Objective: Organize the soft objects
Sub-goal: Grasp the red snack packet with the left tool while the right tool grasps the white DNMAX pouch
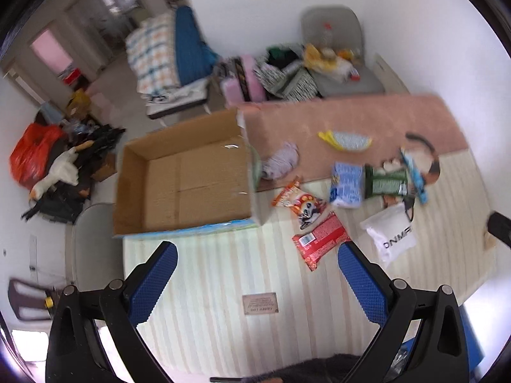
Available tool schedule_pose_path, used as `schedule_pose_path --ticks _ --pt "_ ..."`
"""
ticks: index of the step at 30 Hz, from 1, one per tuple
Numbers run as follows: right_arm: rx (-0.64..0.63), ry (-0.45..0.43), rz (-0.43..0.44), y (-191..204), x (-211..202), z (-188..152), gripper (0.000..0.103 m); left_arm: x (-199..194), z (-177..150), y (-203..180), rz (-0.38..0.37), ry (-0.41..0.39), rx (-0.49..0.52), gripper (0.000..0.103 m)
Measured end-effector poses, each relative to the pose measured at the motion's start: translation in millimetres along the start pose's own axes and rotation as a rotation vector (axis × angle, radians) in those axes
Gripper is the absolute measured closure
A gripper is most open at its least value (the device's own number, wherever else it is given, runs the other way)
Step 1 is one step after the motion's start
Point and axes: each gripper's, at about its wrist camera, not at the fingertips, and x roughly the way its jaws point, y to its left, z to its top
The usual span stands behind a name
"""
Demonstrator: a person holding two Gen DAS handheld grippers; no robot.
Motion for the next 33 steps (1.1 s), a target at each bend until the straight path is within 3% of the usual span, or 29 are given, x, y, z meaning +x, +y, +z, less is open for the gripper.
schedule_pose_path --ticks 5,7,9,10,15,22,24,27,29,30,33 --pt "0.273 0.258 0.061 -44 155 15 0.0 81 13 -35 0.051 0.088 0.117 0.0" --pt "0.31 0.304 0.048 -49 197 15 0.0 108 13 -48 0.058 0.124 0.163 0.001" --pt "0.192 0.288 -0.008 -36 224 16 0.0 128 13 -57 0.068 0.155 0.202 0.001" --pt "0.071 0.287 -0.043 -23 237 15 0.0 142 12 -63 0.059 0.181 0.227 0.001" --pt "-0.278 0.391 -0.084 12 281 -2 0.0 195 4 -89 -0.011 0.288 0.347 0.001" --pt "-0.398 0.464 -0.071 22 329 -15 0.0 270 -5 -140 -0.116 0.413 0.568 0.001" --pt "-0.397 0.493 -0.079 20 347 -16 0.0 288 -9 -147 -0.114 0.454 0.593 0.009" --pt "-0.37 0.513 -0.086 16 365 -19 0.0 299 -9 -148 -0.125 0.488 0.549 0.022" --pt "-0.309 0.53 -0.056 10 371 -21 0.008 298 -8 -143 -0.159 0.513 0.465 0.047" --pt "-0.297 0.532 -0.056 5 368 -16 0.01 298 -9 -140 -0.191 0.532 0.408 0.052" --pt "-0.269 0.532 -0.066 2 362 -14 0.016 298 -14 -132 -0.161 0.55 0.303 0.056"
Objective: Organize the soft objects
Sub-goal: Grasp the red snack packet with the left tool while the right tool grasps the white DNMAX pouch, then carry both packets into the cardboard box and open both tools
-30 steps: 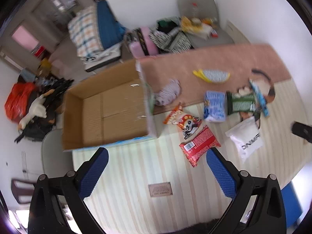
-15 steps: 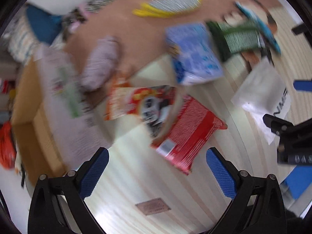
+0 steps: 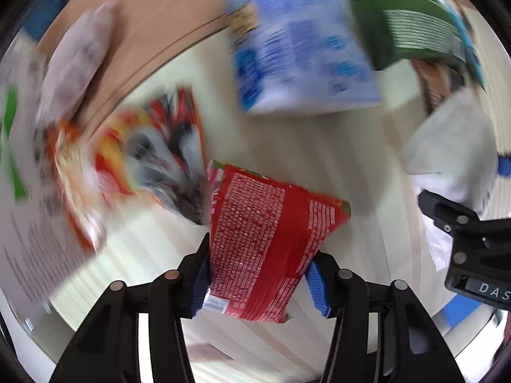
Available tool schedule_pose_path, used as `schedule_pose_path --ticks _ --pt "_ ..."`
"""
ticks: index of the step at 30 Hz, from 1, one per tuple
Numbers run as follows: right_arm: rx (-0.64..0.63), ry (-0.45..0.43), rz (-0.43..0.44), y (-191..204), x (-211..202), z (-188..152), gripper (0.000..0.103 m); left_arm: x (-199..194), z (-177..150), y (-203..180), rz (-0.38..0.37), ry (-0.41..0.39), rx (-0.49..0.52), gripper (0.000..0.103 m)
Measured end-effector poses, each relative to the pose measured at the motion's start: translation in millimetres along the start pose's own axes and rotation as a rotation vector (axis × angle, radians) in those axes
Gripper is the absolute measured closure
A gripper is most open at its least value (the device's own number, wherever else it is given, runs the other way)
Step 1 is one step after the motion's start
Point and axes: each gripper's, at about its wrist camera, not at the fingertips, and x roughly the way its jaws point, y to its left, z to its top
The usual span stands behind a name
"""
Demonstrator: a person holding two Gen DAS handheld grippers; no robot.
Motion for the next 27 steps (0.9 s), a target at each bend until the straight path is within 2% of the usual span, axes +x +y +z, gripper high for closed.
schedule_pose_path --ticks 4,6,9,13,17,20,24,27 --pt "0.022 -0.012 -0.004 4 -16 -6 0.025 -1 -17 12 -0.017 0.003 -0.136 0.06" --pt "0.048 -0.011 0.043 6 -23 -12 0.027 -7 -25 19 -0.015 -0.017 -0.177 0.06" --pt "0.064 -0.032 0.097 11 -45 -22 0.028 -32 -39 33 -0.045 -0.086 -0.248 0.06" --pt "0.034 -0.102 0.161 36 -92 -35 0.028 -96 -69 69 -0.122 -0.225 -0.346 0.06" --pt "-0.021 -0.188 0.229 89 -160 -36 0.028 -163 -85 113 -0.15 -0.338 -0.417 0.06" --pt "-0.056 -0.238 0.277 136 -207 -27 0.028 -197 -96 160 -0.17 -0.387 -0.458 0.06" --pt "-0.09 -0.281 0.318 201 -256 -12 0.028 -201 -85 225 -0.166 -0.399 -0.513 0.06" --pt "-0.084 -0.276 0.321 258 -258 10 0.028 -194 -65 276 -0.186 -0.377 -0.547 0.06"
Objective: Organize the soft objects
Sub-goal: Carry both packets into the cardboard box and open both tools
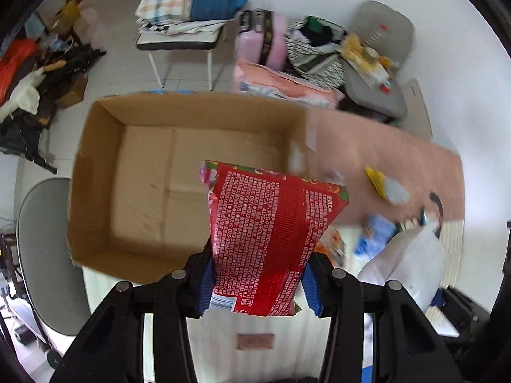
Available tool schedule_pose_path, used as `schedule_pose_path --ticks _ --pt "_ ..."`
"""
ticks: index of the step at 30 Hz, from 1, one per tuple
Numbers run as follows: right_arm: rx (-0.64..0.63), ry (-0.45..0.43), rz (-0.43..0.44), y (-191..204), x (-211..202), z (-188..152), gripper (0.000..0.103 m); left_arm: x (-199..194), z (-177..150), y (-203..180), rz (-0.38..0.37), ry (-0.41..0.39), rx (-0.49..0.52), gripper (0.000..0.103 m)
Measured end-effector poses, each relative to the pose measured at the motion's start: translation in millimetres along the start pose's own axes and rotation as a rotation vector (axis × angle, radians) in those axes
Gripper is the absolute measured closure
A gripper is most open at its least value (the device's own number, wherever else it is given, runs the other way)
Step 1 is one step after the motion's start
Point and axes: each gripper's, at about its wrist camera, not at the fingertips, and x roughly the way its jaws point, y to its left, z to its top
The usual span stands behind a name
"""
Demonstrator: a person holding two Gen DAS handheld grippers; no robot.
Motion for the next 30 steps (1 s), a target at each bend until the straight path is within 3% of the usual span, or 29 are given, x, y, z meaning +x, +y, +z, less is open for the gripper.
schedule_pose_path --ticks 3,8,16,23,28,30 --pt "0.027 0.034 -0.002 35 41 31 0.028 25 39 40 -0.009 0.054 -0.036 0.06" --pt "0.036 0.088 -0.085 89 119 83 0.028 74 83 93 -0.031 0.186 -0.088 0.06" --pt "0.065 0.152 -0.21 95 206 119 0.028 158 115 121 -0.1 0.365 -0.106 0.06" --pt "0.074 0.169 -0.263 83 241 131 0.027 182 120 114 -0.145 0.418 -0.082 0.059" --pt "0.047 0.181 -0.278 83 248 136 0.022 174 121 112 -0.146 0.417 -0.07 0.058" --pt "0.039 0.188 -0.265 85 246 135 0.019 165 122 113 -0.123 0.389 -0.05 0.046"
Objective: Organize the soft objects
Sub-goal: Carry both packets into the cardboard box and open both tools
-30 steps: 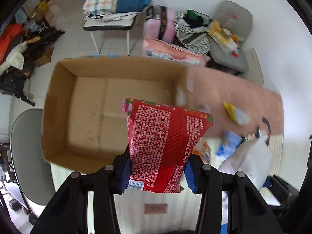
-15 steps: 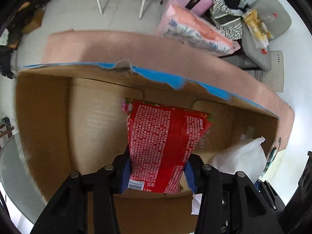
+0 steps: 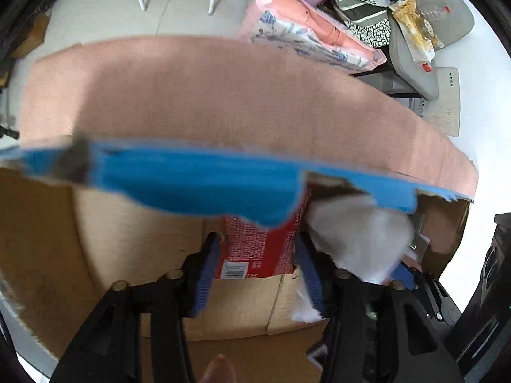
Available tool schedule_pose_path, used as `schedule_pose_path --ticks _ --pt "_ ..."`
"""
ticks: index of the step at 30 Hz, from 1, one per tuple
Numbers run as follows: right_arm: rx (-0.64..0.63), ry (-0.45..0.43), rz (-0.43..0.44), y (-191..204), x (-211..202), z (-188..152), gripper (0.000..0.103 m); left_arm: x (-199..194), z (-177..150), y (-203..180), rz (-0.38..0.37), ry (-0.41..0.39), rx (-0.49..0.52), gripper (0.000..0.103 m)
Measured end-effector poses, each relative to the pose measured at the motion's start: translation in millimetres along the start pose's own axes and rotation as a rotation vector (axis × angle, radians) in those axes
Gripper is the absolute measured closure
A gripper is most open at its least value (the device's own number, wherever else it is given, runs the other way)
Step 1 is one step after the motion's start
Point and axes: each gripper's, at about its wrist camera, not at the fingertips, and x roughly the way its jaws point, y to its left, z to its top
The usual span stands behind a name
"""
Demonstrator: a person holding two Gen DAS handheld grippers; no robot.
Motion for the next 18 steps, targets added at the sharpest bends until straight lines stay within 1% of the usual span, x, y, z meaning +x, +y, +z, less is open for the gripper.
schedule_pose_path --ticks 1,2,4,5,6,7,8,11,14,15,18 --pt "-0.006 -0.007 0.002 1 -4 -2 0.017 -5 -1 -2 0.024 -0.02 0.009 0.035" --pt "-0.015 -0.019 0.005 3 -11 -5 0.016 -12 -5 -1 0.034 -0.039 0.015 0.028" --pt "-0.029 -0.045 -0.009 4 -23 -10 0.005 -26 -13 -1 0.037 -0.068 0.027 0.025" --pt "-0.04 -0.064 -0.014 6 -32 -14 0.0 -31 -18 0 0.043 -0.081 0.03 0.018" --pt "-0.049 -0.075 -0.017 6 -39 -18 0.0 -38 -24 0 0.05 -0.102 0.038 0.014" --pt "-0.058 -0.084 -0.028 7 -45 -21 0.0 -47 -33 -1 0.069 -0.133 0.05 0.009" --pt "-0.071 -0.101 -0.04 8 -54 -27 0.0 -53 -40 -1 0.087 -0.155 0.059 0.007" --pt "-0.106 -0.146 -0.073 10 -75 -47 0.0 -68 -63 -3 0.122 -0.224 0.077 0.003" --pt "-0.12 -0.182 -0.062 11 -92 -73 0.0 -80 -90 -3 0.145 -0.287 0.079 0.003" --pt "-0.121 -0.19 -0.059 7 -92 -78 0.0 -83 -100 -2 0.152 -0.309 0.081 0.003" --pt "-0.128 -0.226 -0.062 4 -103 -106 0.0 -95 -134 1 0.177 -0.38 0.08 0.003"
